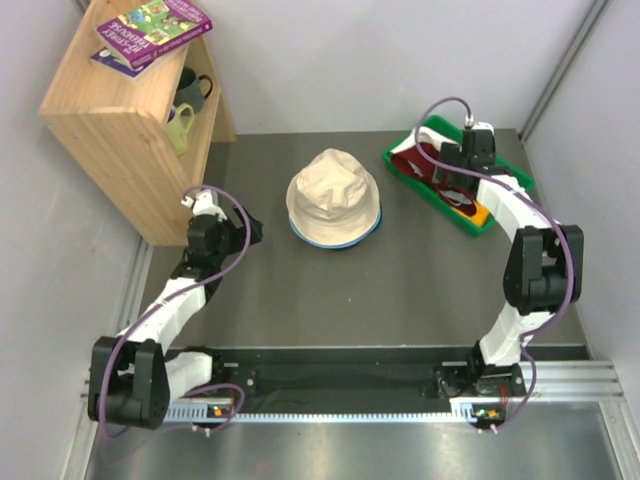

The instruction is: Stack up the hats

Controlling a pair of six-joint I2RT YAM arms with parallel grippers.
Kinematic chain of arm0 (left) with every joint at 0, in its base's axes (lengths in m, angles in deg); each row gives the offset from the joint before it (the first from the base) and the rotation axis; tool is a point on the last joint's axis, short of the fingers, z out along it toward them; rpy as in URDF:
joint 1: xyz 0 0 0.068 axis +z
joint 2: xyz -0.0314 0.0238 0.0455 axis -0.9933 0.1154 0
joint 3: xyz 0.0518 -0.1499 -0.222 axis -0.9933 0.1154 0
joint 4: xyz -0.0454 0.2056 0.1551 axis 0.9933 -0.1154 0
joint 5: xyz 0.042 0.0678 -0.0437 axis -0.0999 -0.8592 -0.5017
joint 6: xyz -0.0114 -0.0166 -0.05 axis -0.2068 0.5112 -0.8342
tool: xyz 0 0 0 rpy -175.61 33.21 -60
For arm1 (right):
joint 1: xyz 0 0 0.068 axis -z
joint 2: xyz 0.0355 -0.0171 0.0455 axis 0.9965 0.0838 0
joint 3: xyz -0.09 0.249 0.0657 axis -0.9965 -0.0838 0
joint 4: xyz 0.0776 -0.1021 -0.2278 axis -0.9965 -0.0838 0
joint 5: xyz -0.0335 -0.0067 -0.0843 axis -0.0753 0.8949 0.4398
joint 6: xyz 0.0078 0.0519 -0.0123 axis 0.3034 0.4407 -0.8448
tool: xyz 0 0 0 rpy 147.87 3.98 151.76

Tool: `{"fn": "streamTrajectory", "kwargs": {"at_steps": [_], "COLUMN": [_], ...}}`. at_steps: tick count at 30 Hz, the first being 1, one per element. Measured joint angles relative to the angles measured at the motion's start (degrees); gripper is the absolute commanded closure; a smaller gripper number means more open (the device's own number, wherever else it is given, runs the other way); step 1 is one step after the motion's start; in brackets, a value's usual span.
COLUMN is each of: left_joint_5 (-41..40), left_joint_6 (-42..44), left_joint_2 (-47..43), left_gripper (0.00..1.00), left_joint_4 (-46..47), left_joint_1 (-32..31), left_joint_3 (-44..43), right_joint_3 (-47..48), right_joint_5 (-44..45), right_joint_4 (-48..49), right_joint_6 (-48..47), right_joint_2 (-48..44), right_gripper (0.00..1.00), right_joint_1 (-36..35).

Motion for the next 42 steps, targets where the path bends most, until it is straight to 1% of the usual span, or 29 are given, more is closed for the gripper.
{"fn": "streamTrajectory", "kwargs": {"at_steps": [2, 6, 9, 10, 12, 13, 14, 15, 18, 19, 22, 25, 30, 33, 37, 42], "left_joint_5": [0.13, 0.48, 0.63, 0.63, 0.63, 0.61, 0.61, 0.61, 0.52, 0.48, 0.44, 0.57, 1.07, 1.90, 3.06, 4.63], "left_joint_6": [-0.02, -0.02, 0.00, 0.00, 0.02, 0.02, 0.02, 0.04, 0.15, 0.24, 0.48, 0.79, 0.83, 0.28, -1.68, -5.84], "left_joint_2": [0.28, 0.74, 0.76, 0.76, 0.76, 0.76, 0.76, 0.76, 0.72, 0.68, -0.04, -1.66, -5.33, -7.04, -9.66, -10.51], "left_gripper": [0.01, 0.01, 0.01, 0.01, 0.01, 0.01, 0.01, 0.01, 0.01, 0.01, 0.01, 0.02, 0.05, 0.06, 0.05, 0.04], "left_joint_4": [-0.02, -0.02, -0.02, -0.02, -0.02, -0.02, -0.02, -0.02, -0.07, -0.07, -0.24, -0.63, -2.03, -3.63, -5.16, -4.02], "left_joint_1": [0.00, 0.00, 0.00, 0.00, 0.00, 0.00, 0.00, 0.00, 0.00, 0.00, 0.00, 0.00, -0.15, -1.11, -5.55, -14.97], "left_joint_3": [0.31, 0.63, 0.79, 0.81, 0.85, 0.85, 0.85, 0.87, 0.96, 1.01, 1.05, 1.05, 0.48, -1.33, -4.50, -8.72], "right_joint_3": [-0.48, -0.35, -0.02, -0.02, -0.02, -0.02, -0.02, 0.02, 0.59, 0.66, 0.70, 0.81, 2.67, 3.89, 5.31, 7.74], "right_joint_5": [0.66, 1.81, 1.75, 1.64, 1.36, 1.29, 1.40, 1.64, 2.84, 3.26, 4.39, 5.11, 6.36, 7.43, 9.84, 12.57], "right_joint_4": [0.04, 0.50, 0.61, 0.55, 0.55, 0.48, 0.39, 0.44, 0.17, 0.00, -1.53, -3.76, -6.05, -6.32, -6.38, -6.32], "right_joint_6": [0.22, 0.50, 0.57, 0.59, 0.39, 0.46, 0.42, 0.28, 0.15, 0.02, -0.68, -1.51, -2.62, -2.67, -2.56, -2.01], "right_joint_2": [0.81, 3.50, 6.67, 7.61, 8.81, 9.11, 9.18, 9.18, 9.05, 8.79, 6.67, 2.32, -7.89, -13.51, -18.88, -20.65], "right_gripper": [0.17, 0.21, 0.26, 0.35, 0.47, 0.63, 0.68, 0.71, 0.76, 0.80, 0.88, 0.94, 1.00, 1.00, 1.00, 1.00], "right_joint_1": [0.81, 2.12, 2.36, 2.36, 2.36, 2.36, 2.38, 2.38, 2.45, 2.45, 2.45, 2.45, 1.20, -1.44, -9.51, -20.57]}}
